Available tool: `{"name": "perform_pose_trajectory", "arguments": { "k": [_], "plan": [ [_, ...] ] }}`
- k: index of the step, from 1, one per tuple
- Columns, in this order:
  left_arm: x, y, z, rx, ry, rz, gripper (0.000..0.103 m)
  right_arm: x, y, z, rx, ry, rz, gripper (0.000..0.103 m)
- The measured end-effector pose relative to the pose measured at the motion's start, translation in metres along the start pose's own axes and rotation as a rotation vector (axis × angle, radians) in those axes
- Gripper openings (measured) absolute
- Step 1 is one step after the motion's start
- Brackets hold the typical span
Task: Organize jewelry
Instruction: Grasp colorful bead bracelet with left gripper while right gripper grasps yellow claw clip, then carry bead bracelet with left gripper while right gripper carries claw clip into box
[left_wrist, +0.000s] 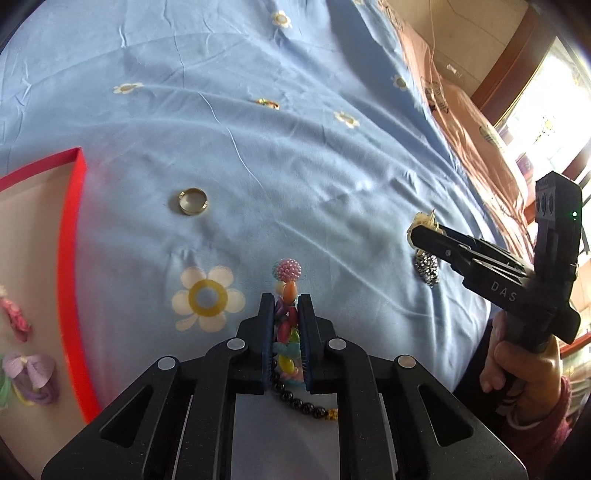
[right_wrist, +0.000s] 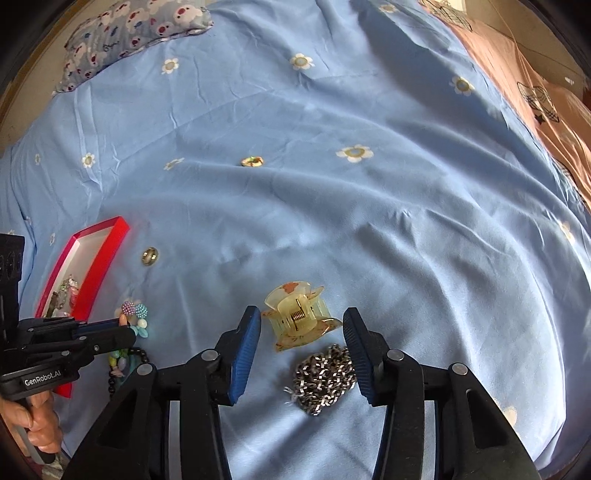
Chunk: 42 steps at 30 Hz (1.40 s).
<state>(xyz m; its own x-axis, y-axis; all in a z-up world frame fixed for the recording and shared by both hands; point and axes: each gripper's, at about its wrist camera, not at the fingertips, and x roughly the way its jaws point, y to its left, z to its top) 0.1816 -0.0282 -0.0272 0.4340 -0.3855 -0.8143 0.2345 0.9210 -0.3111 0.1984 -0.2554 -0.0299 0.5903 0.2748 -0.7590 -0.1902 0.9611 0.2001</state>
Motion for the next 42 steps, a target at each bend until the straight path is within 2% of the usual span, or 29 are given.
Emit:
{"name": "perform_pose_trajectory", "arguments": {
  "k": [7, 15, 28, 42],
  "plan": [
    [-0.034, 0.011, -0.008, -0.039, -0.06, -0.012, 0.011, -0.013, 0.025, 0.001, -0.008, -0.02, 0.099, 0.047],
    [-0.068, 0.03, -0.022, -0.082, -0.114, -0.001, 0.011, -0.012, 0.071, -0.01, -0.045, 0.008, 0.2, 0.047],
    [-0.103, 0.076, -0.049, -0.18, -0.165, 0.036, 0.011, -0.006, 0.139, -0.022, -0.15, 0.056, 0.298, 0.047],
    [-0.13, 0.115, -0.073, -0.264, -0.197, 0.077, 0.011, -0.001, 0.187, -0.027, -0.222, 0.082, 0.356, 0.047]
  ]
}}
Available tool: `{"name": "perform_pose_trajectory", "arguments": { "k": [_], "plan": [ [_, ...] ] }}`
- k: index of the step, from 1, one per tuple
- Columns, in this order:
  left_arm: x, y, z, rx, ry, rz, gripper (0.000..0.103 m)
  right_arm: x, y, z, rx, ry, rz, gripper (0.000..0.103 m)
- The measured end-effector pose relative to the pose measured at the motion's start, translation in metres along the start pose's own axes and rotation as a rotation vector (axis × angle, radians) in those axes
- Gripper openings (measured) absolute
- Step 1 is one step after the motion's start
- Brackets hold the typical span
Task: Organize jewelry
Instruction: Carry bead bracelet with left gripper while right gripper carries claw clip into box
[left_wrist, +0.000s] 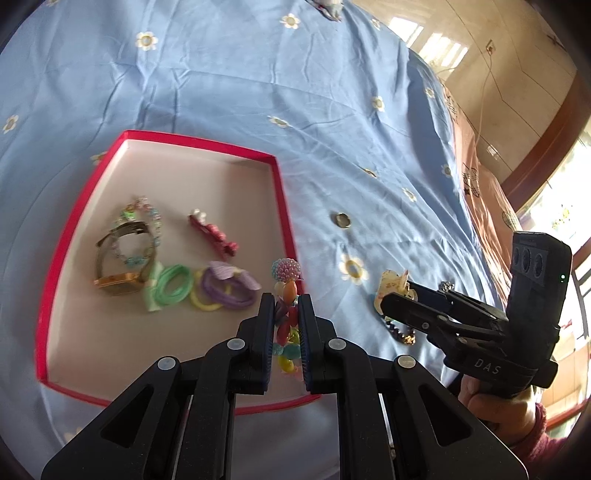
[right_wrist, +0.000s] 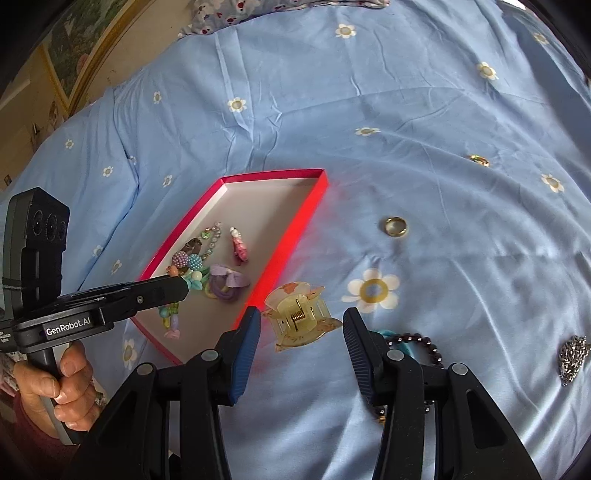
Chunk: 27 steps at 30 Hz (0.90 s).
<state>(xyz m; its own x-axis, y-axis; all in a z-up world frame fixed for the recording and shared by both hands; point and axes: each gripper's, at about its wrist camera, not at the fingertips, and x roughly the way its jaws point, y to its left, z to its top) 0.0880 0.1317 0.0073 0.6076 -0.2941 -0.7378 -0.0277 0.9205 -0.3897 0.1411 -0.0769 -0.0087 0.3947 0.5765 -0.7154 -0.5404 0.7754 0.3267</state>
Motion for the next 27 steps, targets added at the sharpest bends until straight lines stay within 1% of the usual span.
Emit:
{"name": "perform_pose_trajectory", "arguments": {
  "k": [13, 21, 27],
  "plan": [
    [-0.022, 0.048, -0.008, -0.084, -0.028, 0.06, 0.011, 0.023, 0.05, 0.007, -0.086, 0.032, 0.07, 0.047],
    [-0.028, 0.08, -0.014, -0.136, -0.03, 0.103, 0.011, 0.055, 0.078, 0.004, -0.143, 0.085, 0.099, 0.047],
    [-0.022, 0.099, -0.016, -0.157, -0.015, 0.135, 0.011, 0.084, 0.089, 0.004, -0.187, 0.135, 0.088, 0.047]
  ]
}}
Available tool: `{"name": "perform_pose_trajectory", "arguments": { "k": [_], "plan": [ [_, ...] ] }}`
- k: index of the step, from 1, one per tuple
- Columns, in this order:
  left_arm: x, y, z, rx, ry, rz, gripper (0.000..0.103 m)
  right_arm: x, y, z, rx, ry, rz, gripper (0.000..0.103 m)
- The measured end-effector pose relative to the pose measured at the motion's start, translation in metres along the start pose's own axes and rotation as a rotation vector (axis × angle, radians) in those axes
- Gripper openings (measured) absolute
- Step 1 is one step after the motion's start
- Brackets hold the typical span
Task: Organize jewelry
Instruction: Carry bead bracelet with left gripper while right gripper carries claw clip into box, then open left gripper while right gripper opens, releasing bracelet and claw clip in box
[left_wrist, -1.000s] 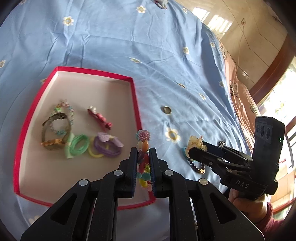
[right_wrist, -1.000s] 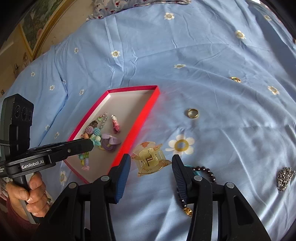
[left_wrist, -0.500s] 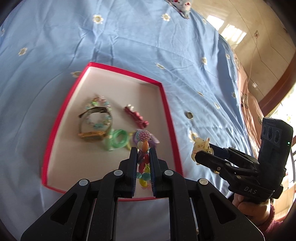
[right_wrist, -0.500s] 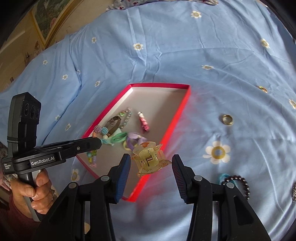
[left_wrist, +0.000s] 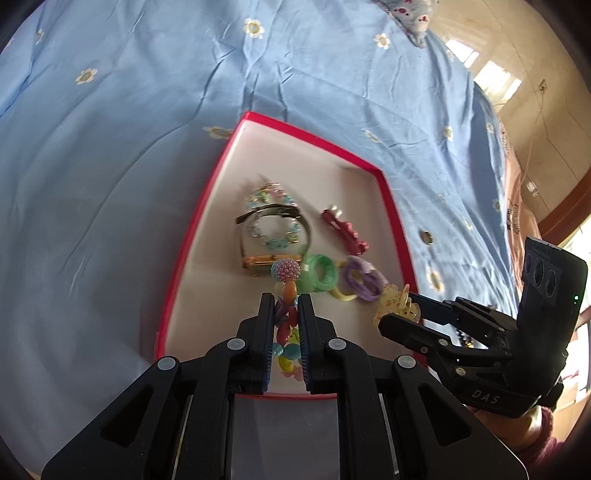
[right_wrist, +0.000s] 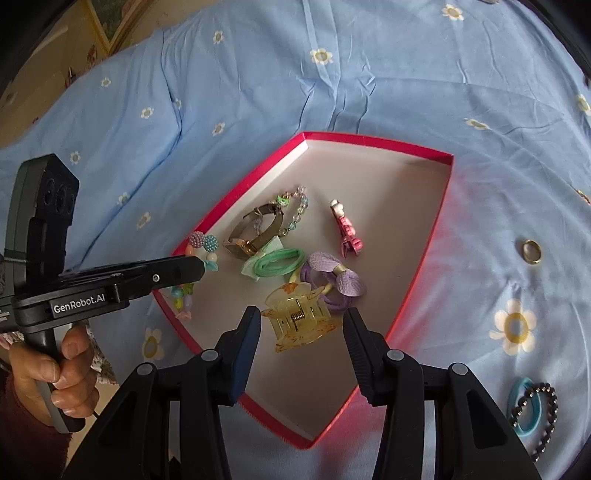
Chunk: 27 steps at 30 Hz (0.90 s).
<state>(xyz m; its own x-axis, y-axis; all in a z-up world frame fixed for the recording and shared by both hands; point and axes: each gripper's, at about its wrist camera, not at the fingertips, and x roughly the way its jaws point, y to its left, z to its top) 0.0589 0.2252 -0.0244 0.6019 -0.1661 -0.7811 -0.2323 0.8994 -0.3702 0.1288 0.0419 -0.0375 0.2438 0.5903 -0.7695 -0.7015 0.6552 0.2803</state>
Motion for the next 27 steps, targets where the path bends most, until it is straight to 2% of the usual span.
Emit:
{"name": "perform_pose_trajectory", "arguments": {
  "k": [7, 18, 27],
  "plan": [
    [0.012, 0.014, -0.003, -0.021, 0.023, 0.029, 0.011, 0.02, 0.006, 0.002, -0.043, 0.039, -0.039, 0.047],
    [0.018, 0.019, -0.006, -0.021, 0.04, 0.062, 0.011, 0.031, 0.012, 0.003, -0.07, 0.057, -0.041, 0.048],
    [0.015, 0.018, -0.004, -0.035, 0.04, 0.063, 0.021, 0.03, 0.011, 0.005, -0.061, 0.061, -0.03, 0.048]
  ]
}}
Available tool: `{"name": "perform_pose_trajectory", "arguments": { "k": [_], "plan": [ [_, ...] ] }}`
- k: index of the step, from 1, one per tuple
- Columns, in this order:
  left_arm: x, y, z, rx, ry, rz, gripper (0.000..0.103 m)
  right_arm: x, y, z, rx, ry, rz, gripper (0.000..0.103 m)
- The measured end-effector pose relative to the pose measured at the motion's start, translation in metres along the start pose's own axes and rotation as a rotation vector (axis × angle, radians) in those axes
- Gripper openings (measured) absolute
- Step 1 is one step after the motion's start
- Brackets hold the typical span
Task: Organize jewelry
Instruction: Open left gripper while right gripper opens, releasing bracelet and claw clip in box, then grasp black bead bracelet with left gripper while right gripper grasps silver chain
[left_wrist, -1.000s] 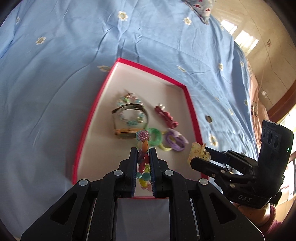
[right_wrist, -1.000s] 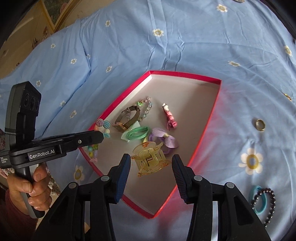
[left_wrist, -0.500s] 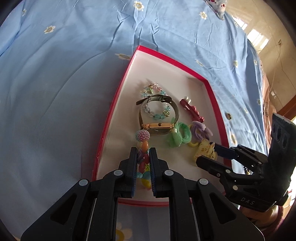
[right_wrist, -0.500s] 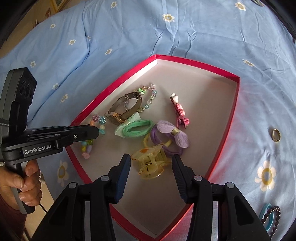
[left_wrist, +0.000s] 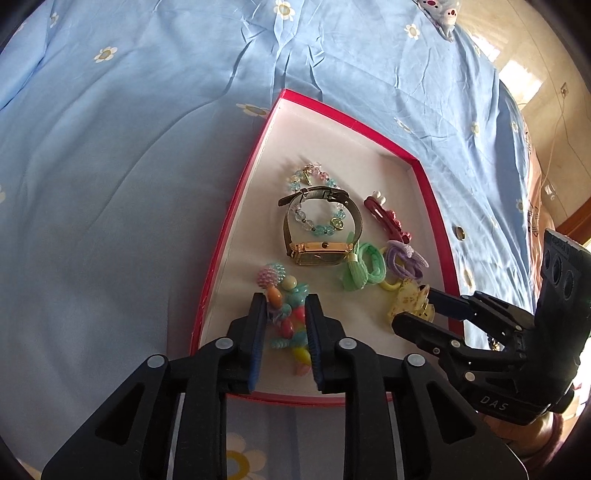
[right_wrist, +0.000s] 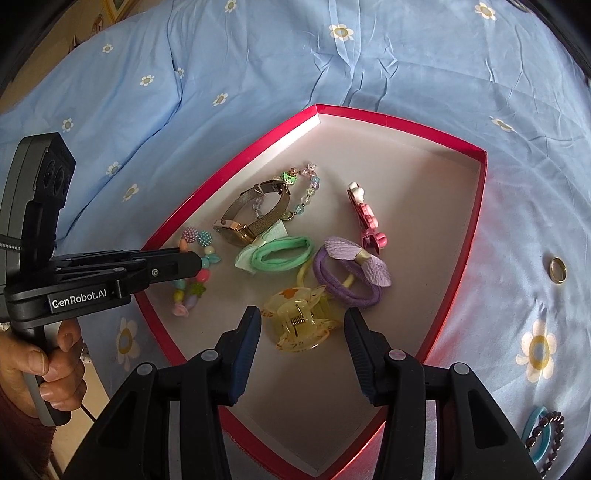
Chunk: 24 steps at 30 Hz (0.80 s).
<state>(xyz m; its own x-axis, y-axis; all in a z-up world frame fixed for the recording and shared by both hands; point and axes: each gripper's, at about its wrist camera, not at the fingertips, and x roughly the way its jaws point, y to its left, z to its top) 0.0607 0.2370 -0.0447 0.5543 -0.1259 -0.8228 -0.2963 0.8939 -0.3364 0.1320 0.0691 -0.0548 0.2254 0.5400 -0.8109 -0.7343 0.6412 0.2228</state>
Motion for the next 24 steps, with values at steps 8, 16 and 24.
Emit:
{"name": "perform_pose_trajectory", "arguments": {
  "k": [8, 16, 24],
  "plan": [
    [-0.009, -0.003, 0.0, -0.002, -0.014, 0.004, 0.023, -0.006, -0.002, -0.002, 0.021, -0.009, 0.009, 0.049],
    [-0.02, -0.014, -0.001, 0.019, -0.036, 0.001, 0.025, -0.028, -0.003, -0.007, 0.037, -0.05, 0.023, 0.049],
    [-0.029, -0.035, -0.004, 0.052, -0.045, -0.027, 0.025, -0.061, -0.017, -0.024, 0.078, -0.101, 0.013, 0.049]
  ]
}}
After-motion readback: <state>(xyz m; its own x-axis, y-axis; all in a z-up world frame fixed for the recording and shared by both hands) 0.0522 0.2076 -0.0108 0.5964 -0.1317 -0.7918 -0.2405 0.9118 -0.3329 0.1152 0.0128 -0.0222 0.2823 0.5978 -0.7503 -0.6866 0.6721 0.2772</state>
